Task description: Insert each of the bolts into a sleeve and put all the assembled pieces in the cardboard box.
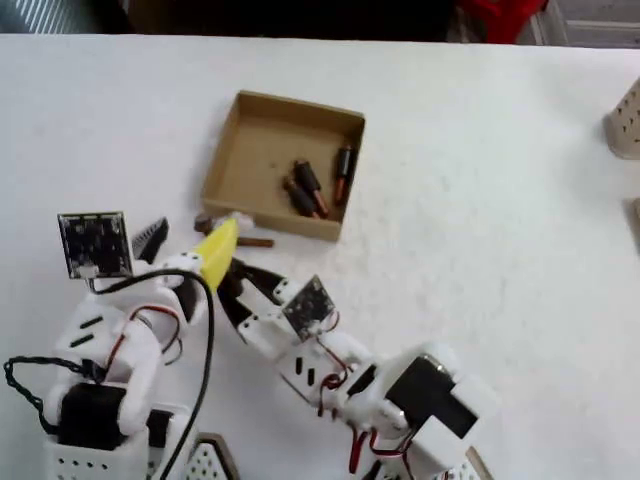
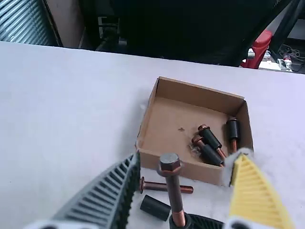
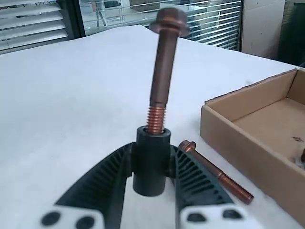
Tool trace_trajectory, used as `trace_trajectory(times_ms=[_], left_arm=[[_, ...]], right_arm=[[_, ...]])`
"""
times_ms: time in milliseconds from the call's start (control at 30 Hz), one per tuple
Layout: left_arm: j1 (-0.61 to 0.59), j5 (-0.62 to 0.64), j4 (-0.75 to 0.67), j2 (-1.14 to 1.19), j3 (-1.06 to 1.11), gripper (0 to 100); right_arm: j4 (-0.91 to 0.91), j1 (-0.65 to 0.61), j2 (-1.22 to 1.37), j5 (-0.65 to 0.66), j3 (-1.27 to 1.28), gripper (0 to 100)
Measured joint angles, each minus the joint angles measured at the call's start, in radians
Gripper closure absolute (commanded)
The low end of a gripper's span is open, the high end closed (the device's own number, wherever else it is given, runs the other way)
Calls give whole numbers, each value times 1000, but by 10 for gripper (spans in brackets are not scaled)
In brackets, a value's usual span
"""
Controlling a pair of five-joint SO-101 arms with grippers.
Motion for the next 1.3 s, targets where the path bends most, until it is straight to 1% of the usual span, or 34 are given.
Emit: trace_trajectory(times_ms=[167, 400, 500, 600, 767, 900, 967, 1067, 1133, 1300], left_arm=[[48, 0, 26, 6, 40, 675], [48, 0, 26, 15, 44, 675], [43, 28, 26, 15, 21, 675], [-12, 54, 26, 15, -32, 675], [-157, 86, 26, 2, -106, 676], [-270, 137, 26, 2, -121, 676], [-316, 163, 8, 5, -121, 676], [-373, 192, -35, 83, -121, 676], [-402, 209, -60, 175, -123, 676], [-427, 219, -72, 446, -180, 676]], right_arm=[[0, 0, 0, 0, 0, 982], [0, 0, 0, 0, 0, 982], [0, 0, 0, 0, 0, 982], [0, 0, 0, 0, 0, 982], [0, 0, 0, 0, 0, 982], [-5, 0, 0, 0, 0, 982], [-43, 14, 0, 0, 0, 982], [-121, 57, 0, 0, 8, 982], [-155, 75, 0, 0, 8, 982], [-267, 69, 0, 2, 46, 982]])
